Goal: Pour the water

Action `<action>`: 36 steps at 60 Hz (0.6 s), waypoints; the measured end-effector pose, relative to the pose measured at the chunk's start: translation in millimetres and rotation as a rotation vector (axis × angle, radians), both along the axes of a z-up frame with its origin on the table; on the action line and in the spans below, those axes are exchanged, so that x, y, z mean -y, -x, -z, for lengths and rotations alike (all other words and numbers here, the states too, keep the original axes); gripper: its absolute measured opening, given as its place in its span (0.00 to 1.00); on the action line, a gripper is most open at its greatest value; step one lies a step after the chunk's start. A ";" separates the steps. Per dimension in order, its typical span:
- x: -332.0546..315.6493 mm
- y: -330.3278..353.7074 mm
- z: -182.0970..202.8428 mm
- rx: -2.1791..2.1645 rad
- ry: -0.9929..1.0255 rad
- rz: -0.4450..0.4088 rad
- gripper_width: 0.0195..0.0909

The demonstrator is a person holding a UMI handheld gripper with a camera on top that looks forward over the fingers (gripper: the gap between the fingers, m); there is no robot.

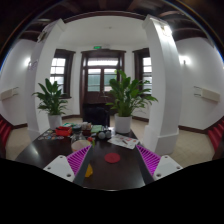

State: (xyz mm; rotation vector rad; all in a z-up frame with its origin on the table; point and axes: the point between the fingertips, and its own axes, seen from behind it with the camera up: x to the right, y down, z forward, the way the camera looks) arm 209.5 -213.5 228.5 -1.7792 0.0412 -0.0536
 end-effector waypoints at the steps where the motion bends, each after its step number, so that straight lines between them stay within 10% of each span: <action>1: 0.1 3.5 0.6 -0.002 -0.002 -0.011 0.92; 36: -106.6 119.0 89.0 -0.027 -0.071 -0.193 0.93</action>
